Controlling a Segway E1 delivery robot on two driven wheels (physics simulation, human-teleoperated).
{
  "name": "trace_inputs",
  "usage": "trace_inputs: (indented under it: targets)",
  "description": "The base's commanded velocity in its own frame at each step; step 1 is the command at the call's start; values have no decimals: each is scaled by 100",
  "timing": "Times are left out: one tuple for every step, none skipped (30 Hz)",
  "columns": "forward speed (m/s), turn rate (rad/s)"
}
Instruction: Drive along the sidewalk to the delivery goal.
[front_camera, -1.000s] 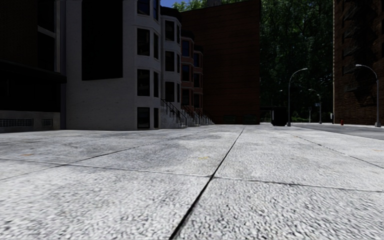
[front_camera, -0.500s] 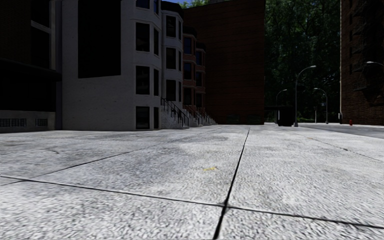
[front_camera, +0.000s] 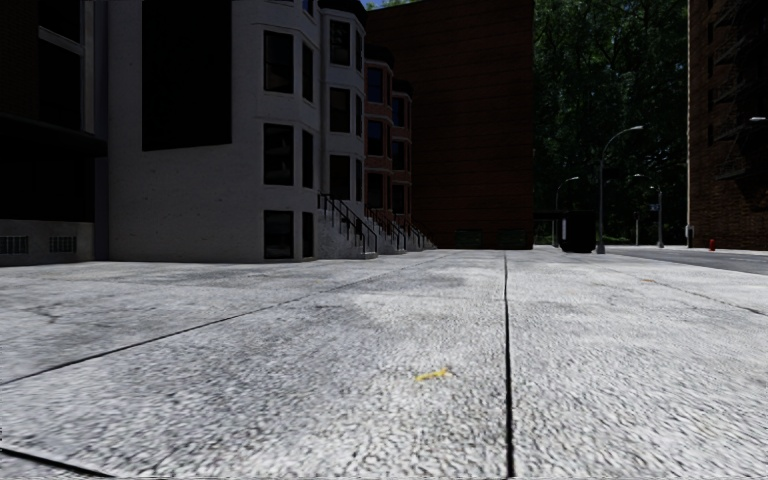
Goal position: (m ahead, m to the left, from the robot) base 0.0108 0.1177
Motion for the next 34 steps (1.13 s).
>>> trace_inputs:
  targets:
    - [155,0]
    - [150,0]
    - [150,0]
    - [134,0]
    - [0,0]
    - [0,0]
    - [0,0]
    - [0,0]
    - [0,0]
    - [0,0]
    - [0,0]
    - [0,0]
    - [0,0]
    - [0,0]
    - [0,0]
    - [0,0]
    - [0,0]
    - [0,0]
    - [0,0]
    - [0,0]
    - [0,0]
    - [0,0]
    - [0,0]
    - [0,0]
    - [0,0]
    - [0,0]
    - [0,0]
    - [0,0]
    - [0,0]
    - [0,0]
    - [0,0]
    - [0,0]
    - [0,0]
    - [0,0]
